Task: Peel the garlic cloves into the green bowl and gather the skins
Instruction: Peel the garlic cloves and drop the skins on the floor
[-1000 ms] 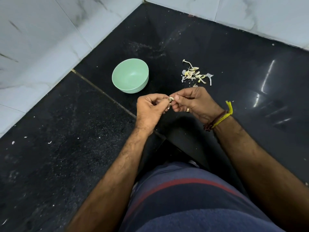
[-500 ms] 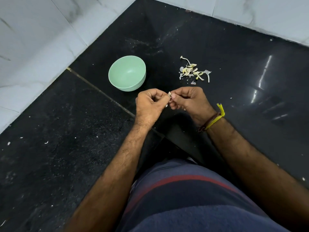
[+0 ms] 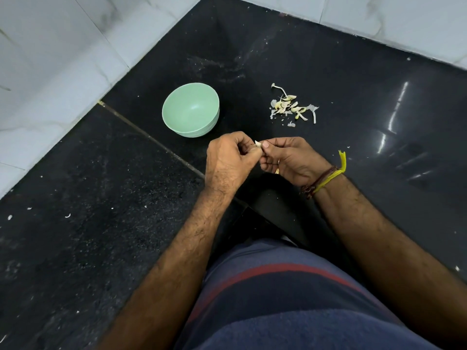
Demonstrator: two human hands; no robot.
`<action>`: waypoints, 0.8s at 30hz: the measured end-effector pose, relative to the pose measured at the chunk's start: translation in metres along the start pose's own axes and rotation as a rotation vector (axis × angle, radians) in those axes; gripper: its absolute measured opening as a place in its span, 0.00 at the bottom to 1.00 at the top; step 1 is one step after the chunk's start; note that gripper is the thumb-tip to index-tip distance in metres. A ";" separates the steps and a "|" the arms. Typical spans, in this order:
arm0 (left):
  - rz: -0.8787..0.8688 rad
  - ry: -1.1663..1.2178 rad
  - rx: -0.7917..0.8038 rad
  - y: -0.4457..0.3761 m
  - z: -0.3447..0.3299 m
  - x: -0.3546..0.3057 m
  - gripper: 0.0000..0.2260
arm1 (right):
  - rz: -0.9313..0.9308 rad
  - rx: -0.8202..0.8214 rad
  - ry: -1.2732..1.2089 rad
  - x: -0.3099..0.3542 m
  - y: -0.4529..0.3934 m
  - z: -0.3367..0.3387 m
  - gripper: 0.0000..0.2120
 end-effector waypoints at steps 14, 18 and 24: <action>0.096 0.036 0.032 0.005 -0.005 0.011 0.04 | 0.134 -0.080 0.030 -0.001 -0.002 0.006 0.05; 0.302 0.469 0.133 0.001 -0.009 0.024 0.10 | 0.163 -0.106 0.020 -0.002 -0.003 0.002 0.05; 0.231 0.567 0.143 0.005 -0.011 0.026 0.07 | 0.229 -0.099 0.077 0.004 -0.002 0.000 0.04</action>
Point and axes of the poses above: each hand's wrist, its own y-axis away from the middle knuckle, its own z-axis out of the back of the hand, x = y × z, the point moved 6 cm from there along -y, towards the middle knuckle, and after that the axes turned 14 degrees about z, right-handed, at the moved point
